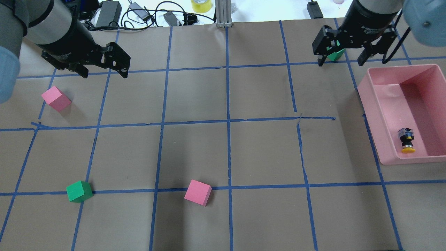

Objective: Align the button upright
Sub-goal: 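Move the right gripper over the pink bin toward the yellow button switch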

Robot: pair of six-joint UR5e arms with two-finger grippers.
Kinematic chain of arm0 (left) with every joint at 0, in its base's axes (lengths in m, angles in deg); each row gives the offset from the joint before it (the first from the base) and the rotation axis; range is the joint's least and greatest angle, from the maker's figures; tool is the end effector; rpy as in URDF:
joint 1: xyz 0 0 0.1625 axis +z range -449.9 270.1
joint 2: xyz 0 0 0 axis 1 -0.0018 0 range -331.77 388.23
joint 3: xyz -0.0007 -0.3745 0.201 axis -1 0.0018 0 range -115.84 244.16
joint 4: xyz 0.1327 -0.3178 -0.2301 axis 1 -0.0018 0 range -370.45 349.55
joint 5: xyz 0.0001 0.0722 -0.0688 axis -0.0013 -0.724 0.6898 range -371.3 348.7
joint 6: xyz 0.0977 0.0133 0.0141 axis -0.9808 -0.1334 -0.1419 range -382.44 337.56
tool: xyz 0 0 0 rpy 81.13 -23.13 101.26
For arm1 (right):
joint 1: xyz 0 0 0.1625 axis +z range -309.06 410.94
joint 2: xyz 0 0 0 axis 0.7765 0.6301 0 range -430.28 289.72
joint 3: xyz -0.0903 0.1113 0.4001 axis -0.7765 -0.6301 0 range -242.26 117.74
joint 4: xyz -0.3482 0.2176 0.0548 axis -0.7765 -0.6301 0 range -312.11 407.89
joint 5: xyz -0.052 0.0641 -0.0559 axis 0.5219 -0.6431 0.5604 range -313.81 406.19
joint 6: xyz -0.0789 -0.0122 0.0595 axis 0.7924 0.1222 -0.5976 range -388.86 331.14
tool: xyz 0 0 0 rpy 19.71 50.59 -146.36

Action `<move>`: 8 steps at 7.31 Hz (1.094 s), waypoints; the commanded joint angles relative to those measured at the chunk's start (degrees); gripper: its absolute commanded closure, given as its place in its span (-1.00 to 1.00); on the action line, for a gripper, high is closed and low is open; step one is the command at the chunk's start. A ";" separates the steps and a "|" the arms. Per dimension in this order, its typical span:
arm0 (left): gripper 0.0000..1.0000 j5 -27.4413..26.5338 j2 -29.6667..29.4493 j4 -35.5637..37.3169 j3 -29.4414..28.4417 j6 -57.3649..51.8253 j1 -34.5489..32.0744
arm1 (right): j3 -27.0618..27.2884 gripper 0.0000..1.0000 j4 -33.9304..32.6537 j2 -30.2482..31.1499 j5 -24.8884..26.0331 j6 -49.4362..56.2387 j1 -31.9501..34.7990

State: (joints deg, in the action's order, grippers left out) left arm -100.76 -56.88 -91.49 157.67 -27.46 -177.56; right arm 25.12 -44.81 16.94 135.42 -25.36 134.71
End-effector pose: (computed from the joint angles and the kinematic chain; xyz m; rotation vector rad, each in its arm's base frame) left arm -0.1148 -0.4769 0.5153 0.0744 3.1258 -0.2836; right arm 0.0777 -0.5283 0.4909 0.0742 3.1303 -0.0713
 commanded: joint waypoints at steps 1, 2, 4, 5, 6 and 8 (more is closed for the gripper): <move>-1.00 0.07 0.03 0.00 0.00 0.01 -0.05 | 0.34 -1.00 -0.64 -0.90 -0.11 12.79 -10.59; -1.00 0.07 -0.06 0.00 0.00 0.10 -0.05 | 0.69 -1.00 -1.51 -1.96 -0.11 17.72 -15.51; -1.00 0.07 0.03 0.00 0.00 -0.16 -0.05 | 6.45 -1.00 -14.44 -6.17 0.58 22.31 -21.43; -1.00 0.07 0.03 0.00 0.00 -0.16 -0.05 | 10.67 -1.00 -20.96 -6.97 0.68 23.39 -22.93; -1.00 0.07 0.03 0.00 0.00 -0.16 -0.05 | 13.67 -1.00 -25.20 -7.93 0.68 23.31 -24.07; -1.00 -0.01 -0.06 0.00 0.00 -0.08 -0.05 | 16.85 -1.00 -27.88 -10.92 0.76 23.40 -26.71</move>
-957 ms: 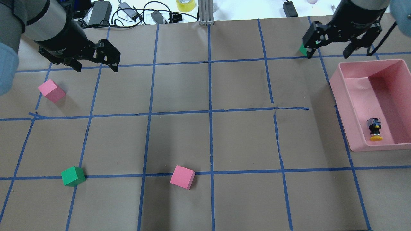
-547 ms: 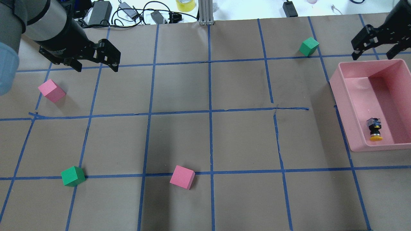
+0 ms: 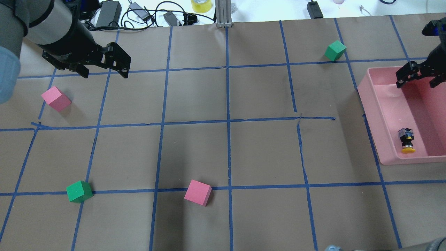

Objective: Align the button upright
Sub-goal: 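Move the right gripper over the pink bin toward the yellow button switch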

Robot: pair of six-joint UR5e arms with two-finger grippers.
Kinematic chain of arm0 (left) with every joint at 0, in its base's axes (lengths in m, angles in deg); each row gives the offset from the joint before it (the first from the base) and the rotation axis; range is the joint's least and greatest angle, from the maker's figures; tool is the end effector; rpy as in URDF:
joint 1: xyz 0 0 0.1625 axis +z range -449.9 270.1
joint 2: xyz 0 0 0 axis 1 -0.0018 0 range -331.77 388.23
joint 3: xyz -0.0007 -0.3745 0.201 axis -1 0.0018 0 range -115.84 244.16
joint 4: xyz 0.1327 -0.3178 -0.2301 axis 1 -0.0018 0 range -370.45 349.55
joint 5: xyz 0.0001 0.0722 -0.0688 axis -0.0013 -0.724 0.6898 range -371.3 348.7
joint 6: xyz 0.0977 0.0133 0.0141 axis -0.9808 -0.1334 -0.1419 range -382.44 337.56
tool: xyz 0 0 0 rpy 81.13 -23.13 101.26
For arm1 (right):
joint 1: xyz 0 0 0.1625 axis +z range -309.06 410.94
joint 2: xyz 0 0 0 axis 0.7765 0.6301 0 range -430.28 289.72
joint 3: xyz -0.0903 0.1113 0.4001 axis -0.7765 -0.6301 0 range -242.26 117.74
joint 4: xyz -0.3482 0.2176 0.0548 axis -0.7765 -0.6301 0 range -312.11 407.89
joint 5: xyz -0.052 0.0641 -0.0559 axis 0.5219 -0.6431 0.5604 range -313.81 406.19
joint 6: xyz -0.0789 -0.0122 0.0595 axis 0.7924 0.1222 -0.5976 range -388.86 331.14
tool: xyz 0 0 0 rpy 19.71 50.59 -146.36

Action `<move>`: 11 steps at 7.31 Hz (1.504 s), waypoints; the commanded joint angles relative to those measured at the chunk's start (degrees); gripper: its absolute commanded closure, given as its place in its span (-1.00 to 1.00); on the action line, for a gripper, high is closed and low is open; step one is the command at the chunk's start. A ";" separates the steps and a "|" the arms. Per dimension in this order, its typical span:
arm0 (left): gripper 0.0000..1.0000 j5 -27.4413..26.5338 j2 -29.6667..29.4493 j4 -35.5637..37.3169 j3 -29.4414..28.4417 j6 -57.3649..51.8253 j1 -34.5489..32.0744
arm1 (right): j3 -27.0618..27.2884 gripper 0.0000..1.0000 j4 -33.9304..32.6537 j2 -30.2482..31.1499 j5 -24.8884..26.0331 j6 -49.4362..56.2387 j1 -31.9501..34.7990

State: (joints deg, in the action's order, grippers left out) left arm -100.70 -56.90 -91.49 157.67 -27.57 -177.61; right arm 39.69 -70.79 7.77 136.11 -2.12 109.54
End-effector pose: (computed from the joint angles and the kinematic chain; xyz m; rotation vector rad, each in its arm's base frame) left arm -0.1153 -0.4769 0.5152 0.0790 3.1267 -0.2833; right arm -0.1749 -0.5425 0.3285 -0.1260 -3.0975 0.1144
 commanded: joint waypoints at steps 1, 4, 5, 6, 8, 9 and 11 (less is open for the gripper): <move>-1.00 0.02 0.05 0.00 0.00 -0.06 0.00 | 3.34 -1.00 -2.00 -2.72 0.17 0.16 -1.64; -1.00 0.02 -0.04 0.00 0.00 0.03 0.00 | 3.44 -1.00 -3.76 -6.23 4.38 0.16 -1.64; -1.00 0.02 -0.04 0.09 0.00 0.11 0.00 | 3.52 -1.00 -3.67 -7.12 5.52 0.16 -1.64; -1.00 0.02 -0.04 0.09 0.00 0.20 0.00 | 3.87 -1.00 -3.67 -7.56 6.31 0.16 -1.64; -1.00 0.02 0.05 0.00 0.00 0.20 0.00 | 5.28 -0.99 -3.67 -7.56 7.29 0.16 -2.51; -1.00 0.02 0.05 0.09 0.00 0.20 0.00 | 6.68 -0.94 -3.67 -7.56 6.94 0.68 -3.48; -1.00 0.02 0.05 0.09 0.00 0.20 0.00 | 7.48 -0.93 -3.76 -7.65 6.32 0.69 -3.75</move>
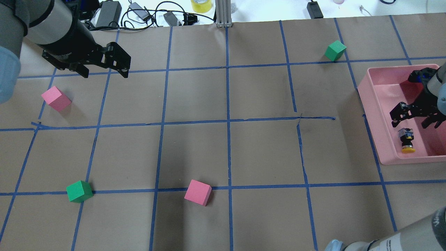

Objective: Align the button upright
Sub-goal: 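Move the right gripper over the pink bin toward the yellow button switch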

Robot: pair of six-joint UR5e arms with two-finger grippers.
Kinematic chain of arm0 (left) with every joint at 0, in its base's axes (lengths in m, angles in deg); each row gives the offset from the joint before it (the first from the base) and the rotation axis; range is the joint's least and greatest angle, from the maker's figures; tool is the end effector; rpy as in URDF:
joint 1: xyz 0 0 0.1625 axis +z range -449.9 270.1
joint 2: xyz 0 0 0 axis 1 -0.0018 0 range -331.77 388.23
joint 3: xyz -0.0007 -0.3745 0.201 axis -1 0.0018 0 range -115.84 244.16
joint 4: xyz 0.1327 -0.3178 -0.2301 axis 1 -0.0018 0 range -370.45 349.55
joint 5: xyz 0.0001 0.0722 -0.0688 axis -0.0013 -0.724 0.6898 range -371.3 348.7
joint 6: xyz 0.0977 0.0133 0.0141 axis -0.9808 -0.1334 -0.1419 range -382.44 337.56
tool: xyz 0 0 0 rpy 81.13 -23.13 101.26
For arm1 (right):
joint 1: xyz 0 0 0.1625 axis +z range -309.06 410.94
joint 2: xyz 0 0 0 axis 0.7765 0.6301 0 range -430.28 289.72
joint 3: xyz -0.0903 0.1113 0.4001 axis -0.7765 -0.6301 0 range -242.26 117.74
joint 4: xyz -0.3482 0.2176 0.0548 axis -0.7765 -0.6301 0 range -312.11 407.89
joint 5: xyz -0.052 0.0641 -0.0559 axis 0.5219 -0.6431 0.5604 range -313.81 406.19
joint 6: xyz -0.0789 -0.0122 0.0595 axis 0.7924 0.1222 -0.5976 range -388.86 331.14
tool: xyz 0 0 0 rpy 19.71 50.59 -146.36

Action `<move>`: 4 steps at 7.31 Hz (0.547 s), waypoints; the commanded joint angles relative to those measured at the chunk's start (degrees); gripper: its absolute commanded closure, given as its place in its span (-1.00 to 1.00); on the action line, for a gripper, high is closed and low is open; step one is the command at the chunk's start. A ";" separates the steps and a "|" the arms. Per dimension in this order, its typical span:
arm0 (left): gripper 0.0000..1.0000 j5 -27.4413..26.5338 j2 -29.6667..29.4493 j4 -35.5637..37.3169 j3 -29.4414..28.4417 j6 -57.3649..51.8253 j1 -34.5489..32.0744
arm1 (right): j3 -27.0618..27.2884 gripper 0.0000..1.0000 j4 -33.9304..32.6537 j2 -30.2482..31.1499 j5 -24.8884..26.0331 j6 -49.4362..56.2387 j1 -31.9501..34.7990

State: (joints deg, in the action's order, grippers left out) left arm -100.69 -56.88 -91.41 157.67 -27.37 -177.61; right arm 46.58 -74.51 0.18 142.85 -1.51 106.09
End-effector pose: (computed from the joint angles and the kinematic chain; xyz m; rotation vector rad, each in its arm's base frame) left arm -0.1153 -0.4769 0.5155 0.0735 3.1269 -0.2860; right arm -0.2078 -0.5114 0.2108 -0.1926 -3.0814 -0.2306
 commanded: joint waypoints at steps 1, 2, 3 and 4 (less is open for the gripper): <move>-1.00 0.00 -0.06 0.01 0.00 0.00 -0.09 | 0.85 -0.93 -0.04 -0.06 -0.43 0.16 -0.56; -1.00 0.00 0.03 0.01 -0.09 0.00 -0.09 | 0.85 -0.93 -0.04 -0.15 -0.17 0.16 -0.82; -1.00 0.00 0.03 0.01 -0.09 0.00 0.00 | 0.85 -0.93 -0.04 -0.41 -0.42 1.20 -1.26; -1.00 0.00 -0.06 0.01 -0.09 0.00 -0.09 | 0.76 -0.85 -0.12 -1.11 -0.51 1.21 -1.88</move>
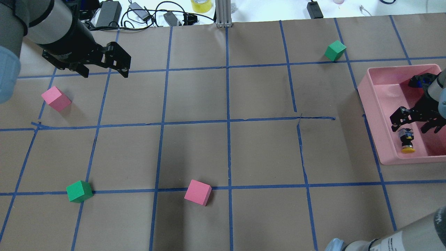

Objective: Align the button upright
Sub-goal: 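Lower the right gripper and grasp the yellow button switch in the bin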

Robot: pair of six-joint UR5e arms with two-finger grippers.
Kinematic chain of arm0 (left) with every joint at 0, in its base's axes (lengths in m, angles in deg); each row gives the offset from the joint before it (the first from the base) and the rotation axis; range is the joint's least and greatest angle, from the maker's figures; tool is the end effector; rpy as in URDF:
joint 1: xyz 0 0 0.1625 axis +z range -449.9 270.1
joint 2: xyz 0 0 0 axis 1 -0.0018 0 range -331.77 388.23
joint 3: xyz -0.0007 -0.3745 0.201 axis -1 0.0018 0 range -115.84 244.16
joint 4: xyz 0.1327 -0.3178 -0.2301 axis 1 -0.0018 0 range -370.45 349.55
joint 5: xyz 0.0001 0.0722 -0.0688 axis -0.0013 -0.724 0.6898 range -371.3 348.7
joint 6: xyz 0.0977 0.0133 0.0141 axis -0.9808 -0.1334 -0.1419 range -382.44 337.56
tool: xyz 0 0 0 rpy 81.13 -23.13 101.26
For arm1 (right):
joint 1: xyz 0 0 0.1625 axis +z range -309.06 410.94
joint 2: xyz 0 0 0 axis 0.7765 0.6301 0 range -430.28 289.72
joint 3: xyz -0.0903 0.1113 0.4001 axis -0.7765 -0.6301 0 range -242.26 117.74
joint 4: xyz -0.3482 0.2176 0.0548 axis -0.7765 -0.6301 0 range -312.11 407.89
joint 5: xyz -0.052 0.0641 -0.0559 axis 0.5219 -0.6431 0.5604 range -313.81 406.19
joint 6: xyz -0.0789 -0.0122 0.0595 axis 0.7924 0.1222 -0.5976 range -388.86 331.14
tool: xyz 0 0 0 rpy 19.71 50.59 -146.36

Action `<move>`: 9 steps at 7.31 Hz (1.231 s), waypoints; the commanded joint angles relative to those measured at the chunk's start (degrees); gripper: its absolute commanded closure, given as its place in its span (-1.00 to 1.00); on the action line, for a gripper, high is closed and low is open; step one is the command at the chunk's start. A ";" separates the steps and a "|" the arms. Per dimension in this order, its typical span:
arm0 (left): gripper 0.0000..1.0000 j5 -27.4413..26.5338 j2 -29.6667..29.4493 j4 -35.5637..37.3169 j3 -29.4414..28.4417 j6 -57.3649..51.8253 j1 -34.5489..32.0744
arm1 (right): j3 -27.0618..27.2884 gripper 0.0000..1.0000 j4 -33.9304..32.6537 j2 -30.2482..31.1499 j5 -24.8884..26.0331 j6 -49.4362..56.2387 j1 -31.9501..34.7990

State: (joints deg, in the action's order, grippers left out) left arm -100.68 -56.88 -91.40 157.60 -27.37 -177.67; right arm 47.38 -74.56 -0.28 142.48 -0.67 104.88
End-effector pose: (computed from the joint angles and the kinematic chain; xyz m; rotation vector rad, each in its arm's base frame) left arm -0.1158 -0.4769 0.5161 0.0752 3.1269 -0.2882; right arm -0.2154 -0.5036 0.2010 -0.2024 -3.0982 -0.2557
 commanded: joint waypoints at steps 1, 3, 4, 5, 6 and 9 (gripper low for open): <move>-1.00 0.00 -0.06 0.00 -0.02 -0.09 0.05 | -0.39 -0.19 0.02 -0.74 -0.22 0.38 -0.77; -1.00 0.00 -0.06 0.00 -0.02 -0.09 0.14 | -0.91 1.00 0.20 -0.65 0.04 0.47 -0.77; -1.00 0.00 -0.06 0.00 -0.02 -0.09 0.06 | -1.53 1.00 0.20 -0.39 0.30 0.29 -0.77; -1.00 0.00 0.03 0.00 -0.02 -0.09 0.06 | -3.19 1.00 0.28 -0.30 0.39 -0.14 -0.77; -1.00 0.00 -0.06 0.00 -0.02 -0.09 0.14 | -3.99 1.00 0.98 -0.13 0.48 0.03 -0.77; -1.00 0.00 -0.06 0.00 -0.02 -0.09 0.06 | -4.95 1.00 2.21 3.02 0.39 -0.06 -0.77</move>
State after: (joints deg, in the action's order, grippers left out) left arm -100.69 -56.91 -91.40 157.59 -27.45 -177.60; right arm 43.07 -73.19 1.16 142.95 -0.67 104.12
